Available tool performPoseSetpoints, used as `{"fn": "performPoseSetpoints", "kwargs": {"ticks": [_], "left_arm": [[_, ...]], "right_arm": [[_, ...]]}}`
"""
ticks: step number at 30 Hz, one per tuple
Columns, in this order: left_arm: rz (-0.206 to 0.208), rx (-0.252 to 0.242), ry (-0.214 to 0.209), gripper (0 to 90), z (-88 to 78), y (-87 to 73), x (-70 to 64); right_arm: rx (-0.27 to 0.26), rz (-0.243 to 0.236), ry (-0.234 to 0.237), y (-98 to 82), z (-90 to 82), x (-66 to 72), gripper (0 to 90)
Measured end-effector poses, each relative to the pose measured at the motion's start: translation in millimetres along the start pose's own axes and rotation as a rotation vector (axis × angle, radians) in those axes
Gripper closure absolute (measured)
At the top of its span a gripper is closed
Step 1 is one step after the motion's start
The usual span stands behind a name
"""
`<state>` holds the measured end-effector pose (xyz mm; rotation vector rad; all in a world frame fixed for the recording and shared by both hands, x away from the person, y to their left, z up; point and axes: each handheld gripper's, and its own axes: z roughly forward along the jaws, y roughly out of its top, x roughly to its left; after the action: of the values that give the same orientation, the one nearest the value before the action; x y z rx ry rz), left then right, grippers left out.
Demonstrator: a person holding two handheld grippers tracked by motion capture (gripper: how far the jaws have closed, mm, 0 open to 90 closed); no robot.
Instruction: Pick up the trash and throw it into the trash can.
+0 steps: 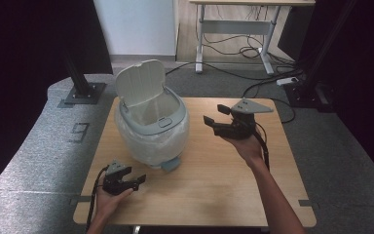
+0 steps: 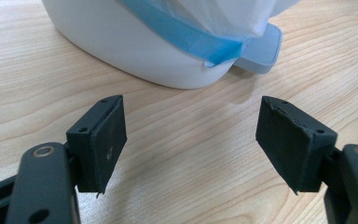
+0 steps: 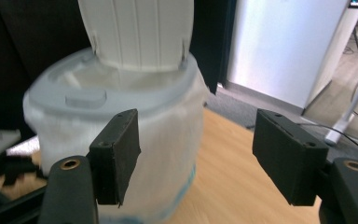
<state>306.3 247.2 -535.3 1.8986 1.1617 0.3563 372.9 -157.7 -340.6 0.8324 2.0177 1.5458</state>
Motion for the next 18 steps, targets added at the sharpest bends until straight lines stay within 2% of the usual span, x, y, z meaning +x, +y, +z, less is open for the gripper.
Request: {"fn": "performPoseSetpoints", "kwargs": {"ticks": [5, 10, 18], "left_arm": [[-0.005, -0.024, 0.011, 24.1, -4.0, 1.7, 1.3], [-0.004, -0.044, 0.01, 23.6, -5.2, 4.1, -0.9], [0.001, -0.065, 0.004, 23.1, -8.6, 6.6, -4.3]], "right_arm": [[0.025, 0.001, -0.025, -34.9, -28.2, -5.7, 31.4], [0.03, 0.043, -0.043, -70.1, -52.0, -11.3, 31.4], [0.058, 0.088, -0.077, -120.4, -77.6, -11.5, 31.4]]}}
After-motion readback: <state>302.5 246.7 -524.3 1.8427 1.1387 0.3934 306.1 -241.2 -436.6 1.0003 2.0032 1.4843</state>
